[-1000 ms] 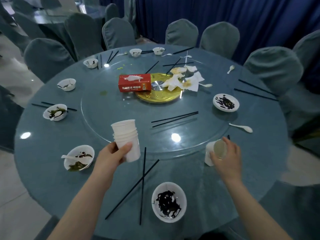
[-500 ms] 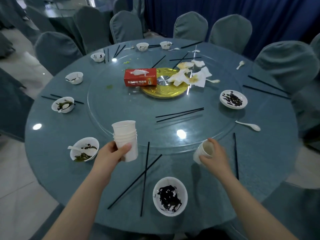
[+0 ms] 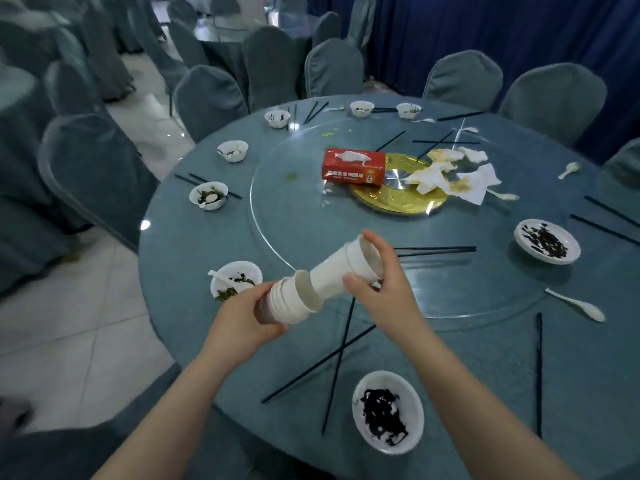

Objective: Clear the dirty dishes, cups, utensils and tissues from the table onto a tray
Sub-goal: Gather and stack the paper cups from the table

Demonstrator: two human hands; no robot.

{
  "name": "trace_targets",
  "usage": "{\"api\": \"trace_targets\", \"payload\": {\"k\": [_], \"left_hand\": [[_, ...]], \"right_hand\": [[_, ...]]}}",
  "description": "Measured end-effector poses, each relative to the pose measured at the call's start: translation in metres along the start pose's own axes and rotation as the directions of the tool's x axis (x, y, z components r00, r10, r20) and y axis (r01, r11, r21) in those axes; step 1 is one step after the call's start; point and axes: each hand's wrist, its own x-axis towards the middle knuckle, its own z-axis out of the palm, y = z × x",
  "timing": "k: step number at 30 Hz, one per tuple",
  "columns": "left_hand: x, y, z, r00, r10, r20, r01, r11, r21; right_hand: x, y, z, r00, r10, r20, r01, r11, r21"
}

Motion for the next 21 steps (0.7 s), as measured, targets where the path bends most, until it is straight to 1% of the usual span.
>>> {"api": "trace_targets", "payload": {"k": [3,6,8,10,13,15,21], "left_hand": [[-0.009,-0.005,-0.017,0.999,0.033,-0.027,-0.031,0.996,0.081],[-0.017,-0.014,-0.033,0.997,0.003,-0.080,0.007,0.993,0.118],[-0.021,-0.020,-0.044,0.993,-0.003,-0.118,0.018,0.991,0.134],[-0.024,-0.025,-0.056,0.990,-0.010,-0.141,0.030,0.990,0.141],[-0.029,-0.034,-0.070,0.990,-0.018,-0.143,0.040,0.987,0.154],[-0.033,-0.041,-0.076,0.988,-0.033,-0.153,0.058,0.984,0.167],[-0.044,-0.064,-0.086,0.971,-0.125,-0.202,0.142,0.987,0.077]], "right_hand": [[0.002,-0.003,0.034,0.984,0.023,0.179,-0.013,0.998,-0.054],[0.000,-0.004,0.069,0.945,0.044,0.324,-0.020,0.997,-0.079],[0.000,-0.005,0.089,0.919,0.039,0.393,-0.011,0.997,-0.074],[0.002,-0.007,0.103,0.901,0.054,0.430,-0.032,0.998,-0.058],[0.002,-0.007,0.116,0.895,0.072,0.441,-0.059,0.997,-0.043],[0.003,-0.005,0.121,0.906,0.095,0.413,-0.092,0.995,-0.027],[0.006,0.004,0.117,0.938,0.155,0.311,-0.137,0.987,-0.077]]}}
